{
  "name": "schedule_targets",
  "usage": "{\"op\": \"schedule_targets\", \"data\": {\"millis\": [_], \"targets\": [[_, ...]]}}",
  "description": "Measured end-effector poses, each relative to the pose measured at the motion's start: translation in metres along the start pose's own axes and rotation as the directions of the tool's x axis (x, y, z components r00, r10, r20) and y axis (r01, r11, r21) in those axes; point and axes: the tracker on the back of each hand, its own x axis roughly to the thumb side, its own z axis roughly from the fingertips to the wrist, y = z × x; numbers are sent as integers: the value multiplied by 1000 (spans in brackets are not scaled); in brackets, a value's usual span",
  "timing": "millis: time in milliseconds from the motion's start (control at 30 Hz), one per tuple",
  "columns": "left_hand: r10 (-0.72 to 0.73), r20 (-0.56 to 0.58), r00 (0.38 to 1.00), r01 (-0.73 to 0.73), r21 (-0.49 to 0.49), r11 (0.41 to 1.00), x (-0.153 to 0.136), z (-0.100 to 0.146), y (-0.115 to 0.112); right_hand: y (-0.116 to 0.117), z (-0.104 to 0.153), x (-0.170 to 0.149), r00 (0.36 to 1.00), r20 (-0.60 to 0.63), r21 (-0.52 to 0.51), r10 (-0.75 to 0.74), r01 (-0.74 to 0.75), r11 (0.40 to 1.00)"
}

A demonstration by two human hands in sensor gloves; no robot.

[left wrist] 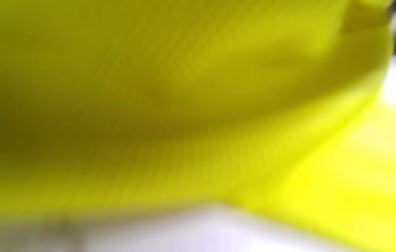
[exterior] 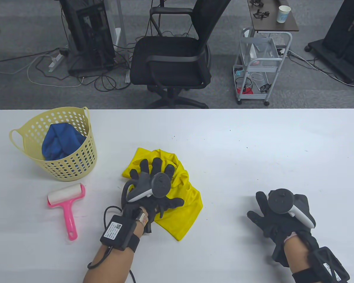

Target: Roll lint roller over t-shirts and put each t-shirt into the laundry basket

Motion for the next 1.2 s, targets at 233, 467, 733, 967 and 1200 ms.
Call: {"op": "schedule_targets", "data": {"millis": [233, 467, 733, 967, 1200], "targets": [[-105, -102, 989, 118, 138, 983, 9, -14, -8, 5, -5, 0, 1000, -5, 29, 15, -15, 999], [-102, -186, 977, 167, 381, 909, -21, -10, -4, 5, -2, 0, 1000, 4, 59, 13, -13, 998], [135, -152, 979, 29, 760, 649, -84, 78, 76, 4, -6, 2, 1000, 10, 68, 6, -6, 998], [194, -305, 932, 194, 874, 445, -139, 151, 148, 4, -4, 4, 1000, 21, 57, -3, 1, 998], [313, -526, 791, 299, 778, 552, -203, 118, 156, -2, -2, 1, 1000, 6, 30, -13, 13, 999]]}}
